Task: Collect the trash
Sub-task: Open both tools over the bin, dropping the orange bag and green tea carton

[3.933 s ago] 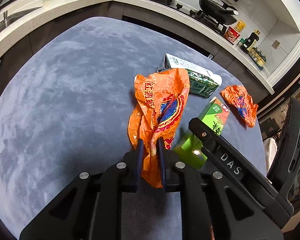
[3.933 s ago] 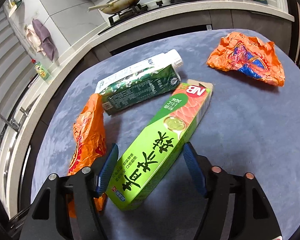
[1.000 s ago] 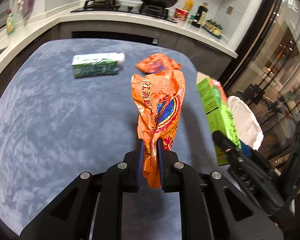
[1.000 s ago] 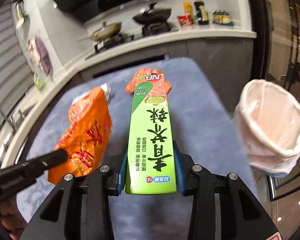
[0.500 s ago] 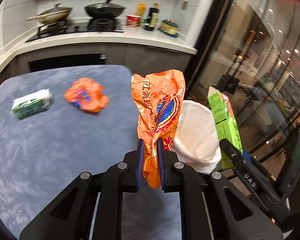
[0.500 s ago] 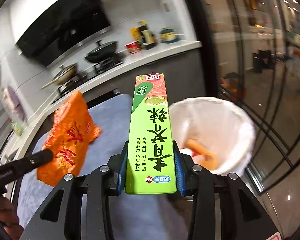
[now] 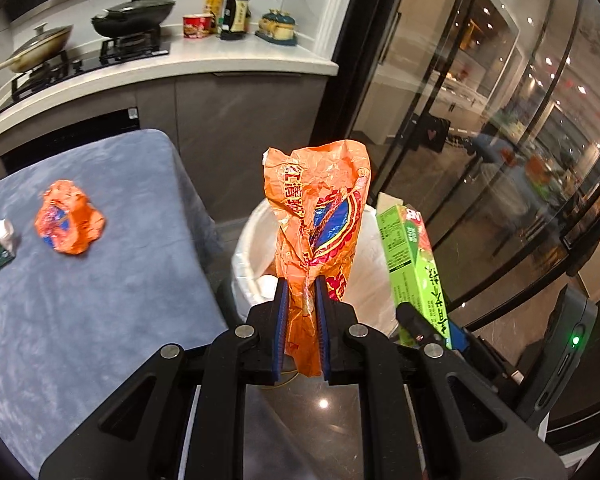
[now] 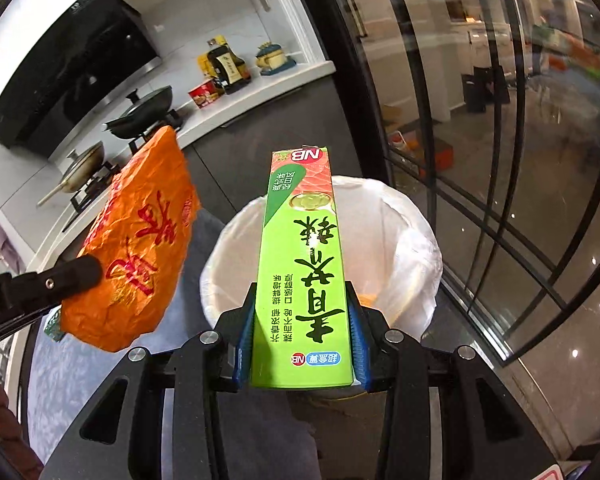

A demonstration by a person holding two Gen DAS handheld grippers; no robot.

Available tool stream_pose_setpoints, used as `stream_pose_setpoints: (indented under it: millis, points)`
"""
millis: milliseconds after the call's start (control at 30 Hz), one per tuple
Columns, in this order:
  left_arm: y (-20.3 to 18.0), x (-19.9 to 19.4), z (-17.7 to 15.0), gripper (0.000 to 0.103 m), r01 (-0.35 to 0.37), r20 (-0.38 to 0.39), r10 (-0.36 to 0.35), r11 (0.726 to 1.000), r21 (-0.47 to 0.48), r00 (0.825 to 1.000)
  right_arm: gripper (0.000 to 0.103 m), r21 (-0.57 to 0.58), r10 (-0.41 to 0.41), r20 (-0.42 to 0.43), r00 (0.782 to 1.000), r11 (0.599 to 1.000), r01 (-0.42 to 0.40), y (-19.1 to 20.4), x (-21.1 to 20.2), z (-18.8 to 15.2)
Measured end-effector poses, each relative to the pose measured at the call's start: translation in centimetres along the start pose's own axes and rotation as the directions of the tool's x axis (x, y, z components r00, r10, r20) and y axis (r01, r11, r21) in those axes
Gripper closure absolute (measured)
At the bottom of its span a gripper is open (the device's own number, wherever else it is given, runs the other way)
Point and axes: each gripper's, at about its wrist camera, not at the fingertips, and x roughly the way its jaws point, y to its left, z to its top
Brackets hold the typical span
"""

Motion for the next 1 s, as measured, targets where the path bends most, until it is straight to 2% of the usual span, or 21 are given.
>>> stream_pose_setpoints:
  millis: [267,600,767,833,933,1000]
  points:
    - [-1.8,2.9,0.4,0.089,-0.017,-0.053,0.019,1.0,0.024,0.998,0.065,0.026,0.001,-0.028,1.0,1.0,0.0,-1.3,1.7,0.0]
    - [-2.5,4.2,0.7,0.087,-0.046,-0.071,0.048,0.998,0.032,0.996,0.065,0.044,0.005,-0.036,0.999,0.999,-0.004,-1.7,2.8,0.3]
    - [-2.5,4.9,0.9,0.078,-0.047,-0.08,0.05,0.998,0.03,0.996,0.064,0.051,0.004,-0.041,0.999,0.999,-0.002,-1.8,3.3,0.6]
    - [-2.6,5.1,0.8,0.07,-0.051,-0.081,0.054,0.998,0.033,0.995,0.062,0.06,0.007,-0.042,0.999,0.998,-0.005,-1.9,3.4,0.5]
    - [-2.6,5.2,0.8,0.067,-0.056,-0.081,0.058,0.998,0.034,0.995,0.061,0.076,0.009,-0.044,0.999,0.997,-0.005,-2.1,3.6,0.5]
    - [-2.5,5.2,0.7,0.059,-0.067,-0.079,0.07,0.997,0.034,0.994,0.061,0.083,0.01,-0.047,0.999,0.997,-0.006,-2.2,3.7,0.5]
